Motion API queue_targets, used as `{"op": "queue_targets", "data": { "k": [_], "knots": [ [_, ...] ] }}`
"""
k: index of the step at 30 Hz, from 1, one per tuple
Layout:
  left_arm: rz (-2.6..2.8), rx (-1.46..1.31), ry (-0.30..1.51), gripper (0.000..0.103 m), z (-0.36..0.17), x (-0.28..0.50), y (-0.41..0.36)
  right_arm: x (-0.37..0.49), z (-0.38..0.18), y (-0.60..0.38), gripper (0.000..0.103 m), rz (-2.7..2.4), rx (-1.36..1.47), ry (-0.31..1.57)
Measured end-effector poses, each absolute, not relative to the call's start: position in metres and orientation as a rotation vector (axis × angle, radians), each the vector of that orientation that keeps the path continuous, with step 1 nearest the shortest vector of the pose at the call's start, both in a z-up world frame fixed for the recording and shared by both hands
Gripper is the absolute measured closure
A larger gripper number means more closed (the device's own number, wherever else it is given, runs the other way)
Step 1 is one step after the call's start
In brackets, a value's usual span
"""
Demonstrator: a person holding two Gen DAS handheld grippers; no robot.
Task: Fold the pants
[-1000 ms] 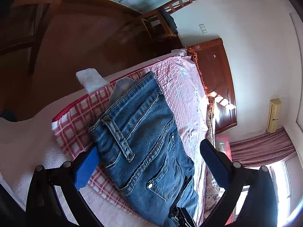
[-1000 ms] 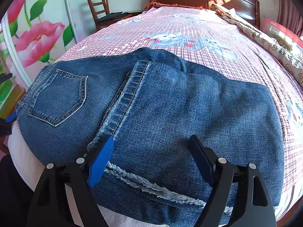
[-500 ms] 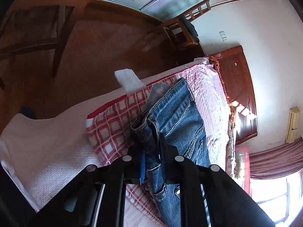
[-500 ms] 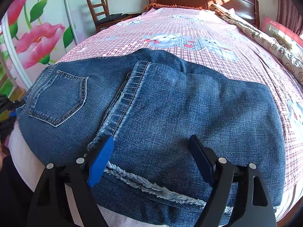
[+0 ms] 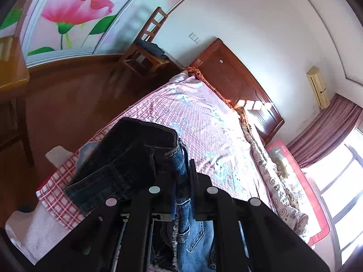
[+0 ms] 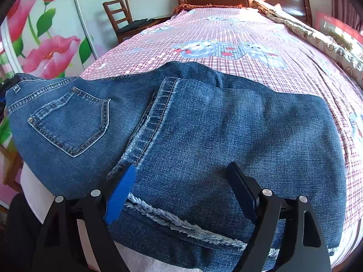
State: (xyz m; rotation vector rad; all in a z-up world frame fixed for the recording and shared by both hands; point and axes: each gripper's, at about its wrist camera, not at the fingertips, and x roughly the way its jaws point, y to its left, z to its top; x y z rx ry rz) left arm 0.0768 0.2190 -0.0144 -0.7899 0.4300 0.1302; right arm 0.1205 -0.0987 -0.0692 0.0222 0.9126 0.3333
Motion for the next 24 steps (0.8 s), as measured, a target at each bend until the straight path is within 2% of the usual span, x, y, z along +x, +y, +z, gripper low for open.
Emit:
{"op": "queue_targets", "data": {
  "k": [2,7,10,11,12,15,18,24],
  "knots": [
    [0.148,-0.790,0.436,0.095,-0.013,0.078,0.220,0.125,-0.068,-0.103,0.015,0.360,0.069,0.932],
    [0.213,-0.829,0.505,0.093,-0.047,0.073,0.255,0.127,-0.067,-0.096,0.013,0.372,0.039,0.950],
    [0.285,-0.775,0.569,0.087,-0.066,0.067,0.264,0.125,-0.068,-0.097,0.013,0.372,0.044,0.944],
    [0.313,-0.749,0.581,0.075,-0.069,0.064,0.263,0.125,-0.068,-0.096,0.013,0.369,0.042,0.945],
    [0.322,-0.737,0.586,0.055,-0.074,0.062,0.264,0.125,-0.068,-0.096,0.012,0.366,0.040,0.946],
    [0.376,-0.681,0.580,0.032,-0.082,0.055,0.261,0.127,-0.068,-0.094,0.012,0.358,0.029,0.951],
    [0.366,-0.666,0.602,0.023,-0.092,0.055,0.262,0.128,-0.068,-0.095,0.012,0.363,0.030,0.956],
    [0.383,-0.621,0.632,0.021,-0.099,0.058,0.252,0.129,-0.068,-0.092,0.012,0.345,0.026,0.961]
  ]
}}
